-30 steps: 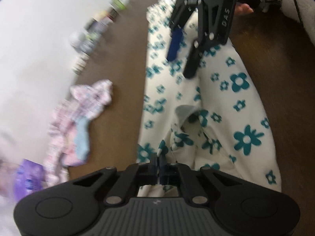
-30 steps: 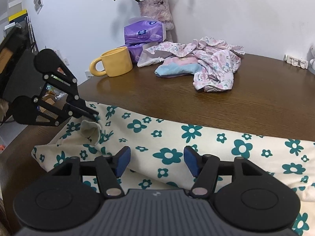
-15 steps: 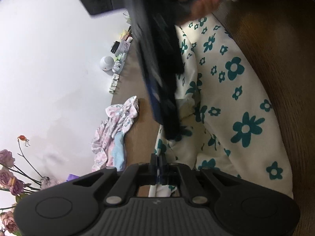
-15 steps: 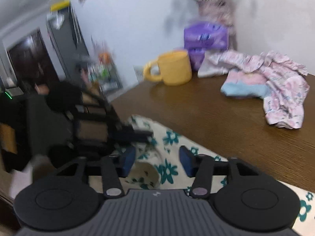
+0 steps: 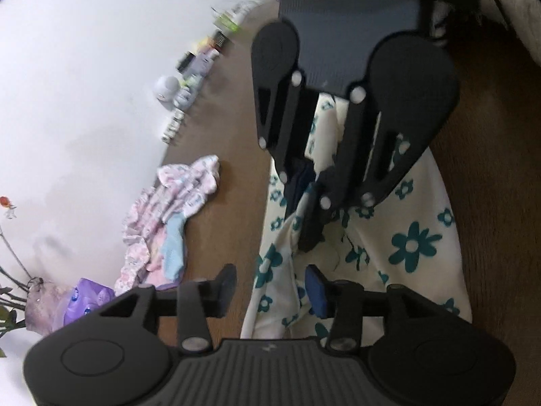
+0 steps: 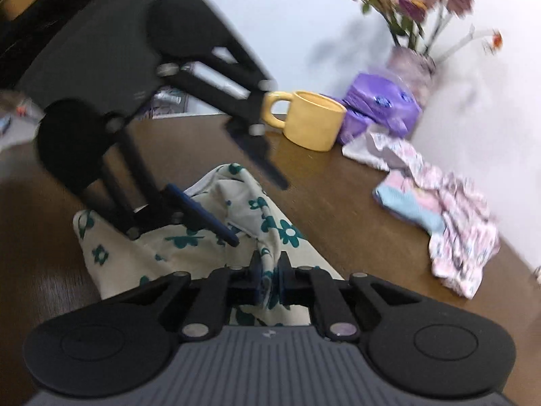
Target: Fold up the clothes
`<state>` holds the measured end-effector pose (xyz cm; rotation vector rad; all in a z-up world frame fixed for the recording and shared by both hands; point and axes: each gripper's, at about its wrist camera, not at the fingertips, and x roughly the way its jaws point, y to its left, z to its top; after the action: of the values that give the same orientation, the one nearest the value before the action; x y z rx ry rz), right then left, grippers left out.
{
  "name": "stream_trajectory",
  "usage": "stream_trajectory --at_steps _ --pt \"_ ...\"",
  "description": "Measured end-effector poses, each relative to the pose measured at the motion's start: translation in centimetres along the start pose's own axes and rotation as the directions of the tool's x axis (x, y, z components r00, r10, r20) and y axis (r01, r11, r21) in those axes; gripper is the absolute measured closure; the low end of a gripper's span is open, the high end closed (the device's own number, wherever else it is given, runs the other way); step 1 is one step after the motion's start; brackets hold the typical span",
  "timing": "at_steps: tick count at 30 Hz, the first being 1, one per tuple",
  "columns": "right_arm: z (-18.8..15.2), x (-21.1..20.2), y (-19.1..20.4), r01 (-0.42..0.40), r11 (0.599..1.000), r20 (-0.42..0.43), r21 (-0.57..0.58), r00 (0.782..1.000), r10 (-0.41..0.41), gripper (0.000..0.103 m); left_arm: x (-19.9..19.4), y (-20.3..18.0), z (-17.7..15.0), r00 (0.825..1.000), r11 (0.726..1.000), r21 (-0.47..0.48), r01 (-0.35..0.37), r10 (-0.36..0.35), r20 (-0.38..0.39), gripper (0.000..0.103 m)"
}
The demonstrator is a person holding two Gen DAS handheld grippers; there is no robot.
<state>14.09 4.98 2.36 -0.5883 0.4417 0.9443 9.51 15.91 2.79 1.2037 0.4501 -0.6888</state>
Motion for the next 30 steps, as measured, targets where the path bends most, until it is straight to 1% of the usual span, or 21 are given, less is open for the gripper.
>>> stream_trajectory --at_steps 1,2,3,4,5,6,7,8,9,12,13,14,15,16,18,20,21,22,24,26,30 --pt "0.0 0.0 0.4 0.008 1.000 0.002 -0.024 1.000 -0.008 0.095 0.4 0.0 0.1 1.000 1.000 0.022 0.017 -0.016 -0.019 0.059" --pt "-0.1 0.0 0.8 0.014 0.999 0.004 -0.046 1.000 -0.014 0.095 0.8 -0.3 -0.1 0.999 0.998 0.053 0.027 -0.024 -0.047 0.063" --pt "-0.2 -0.1 1.0 0.009 0.999 0.007 -0.051 1.000 -0.009 0.094 1.2 -0.6 -0.2 0.998 0.997 0.073 0.032 -0.028 -0.063 0.070" --pt "-0.2 -0.4 0.9 -0.009 0.999 0.013 -0.033 1.000 0.009 0.092 1.5 -0.8 -0.3 0.996 0.995 0.092 0.038 -0.031 -0.079 0.088" --pt "-0.2 -0.6 0.7 -0.028 1.000 0.019 -0.014 0.999 0.028 0.084 1.9 -1.1 -0.4 0.995 0.993 0.111 0.045 -0.034 -0.095 0.095" --pt "-0.2 -0.8 0.6 -0.046 0.999 0.026 0.004 0.999 0.046 0.067 2.0 -1.2 -0.4 0.995 0.992 0.117 0.039 -0.027 -0.098 0.095" --pt "-0.2 -1.2 0.5 -0.068 0.997 0.037 0.033 0.997 0.067 0.060 2.0 -1.4 -0.4 0.996 0.991 0.132 0.022 -0.010 -0.090 0.095" --pt "-0.1 -1.8 0.0 -0.098 0.992 0.057 0.081 0.994 0.093 0.056 2.0 -1.7 -0.5 0.997 0.989 0.148 0.005 0.007 -0.082 0.096" --pt "0.1 -2.2 -0.6 -0.125 0.984 0.075 0.129 0.990 0.116 0.056 2.1 -1.8 -0.6 0.997 0.988 0.157 -0.010 0.022 -0.076 0.096" --pt "0.2 -2.8 -2.6 -0.168 0.957 0.097 0.238 0.984 0.149 0.057 2.0 -2.5 -0.8 0.995 0.980 0.191 -0.059 0.072 -0.065 0.096" --pt "0.2 -2.5 -2.8 -0.166 0.953 0.088 0.252 0.985 0.148 0.058 1.9 -2.9 -0.8 0.994 0.975 0.209 -0.081 0.095 -0.060 0.096" --pt "0.3 -2.1 -2.8 -0.159 0.953 0.071 0.257 0.987 0.146 0.062 1.9 -3.2 -0.9 0.992 0.969 0.226 -0.098 0.114 -0.059 0.096" --pt "0.3 -1.5 -2.6 -0.156 0.955 0.051 0.253 0.988 0.148 0.066 1.9 -3.6 -0.9 0.989 0.963 0.243 -0.116 0.133 -0.057 0.096" --pt "0.2 -1.0 -2.3 -0.159 0.956 0.035 0.248 0.987 0.156 0.067 1.8 -3.7 -1.0 0.989 0.963 0.240 -0.119 0.137 -0.059 0.096" --pt "0.1 -0.1 -1.6 -0.166 0.959 0.004 0.229 0.986 0.169 0.075 1.7 -3.9 -1.0 0.987 0.964 0.233 -0.126 0.145 -0.064 0.096" --pt "0.0 0.5 -0.8 -0.150 0.969 -0.018 0.195 0.988 0.156 0.090 1.5 -3.9 -1.0 0.988 0.969 0.216 -0.124 0.141 -0.069 0.096" --pt "-0.1 0.6 -0.3 -0.131 0.976 -0.025 0.172 0.990 0.137 0.094 1.4 -3.8 -1.0 0.988 0.972 0.203 -0.118 0.135 -0.074 0.095" --pt "-0.2 0.6 0.0 -0.115 0.982 -0.028 0.153 0.992 0.120 0.094 1.2 -3.5 -0.9 0.989 0.977 0.180 -0.111 0.127 -0.077 0.092" --pt "-0.4 0.6 0.6 -0.096 0.987 -0.025 0.129 0.995 0.100 0.094 0.7 -2.8 -0.9 0.990 0.986 0.134 -0.102 0.113 -0.083 0.088" --pt "-0.4 0.6 1.1 -0.072 0.992 -0.020 0.100 0.997 0.075 0.094 0.3 -2.3 -0.9 0.990 0.988 0.115 -0.104 0.115 -0.085 0.084" --pt "-0.4 0.7 2.1 -0.041 0.998 -0.018 0.050 0.999 0.042 0.094 0.2 -1.9 -1.0 0.987 0.985 0.133 -0.111 0.124 -0.097 0.082"
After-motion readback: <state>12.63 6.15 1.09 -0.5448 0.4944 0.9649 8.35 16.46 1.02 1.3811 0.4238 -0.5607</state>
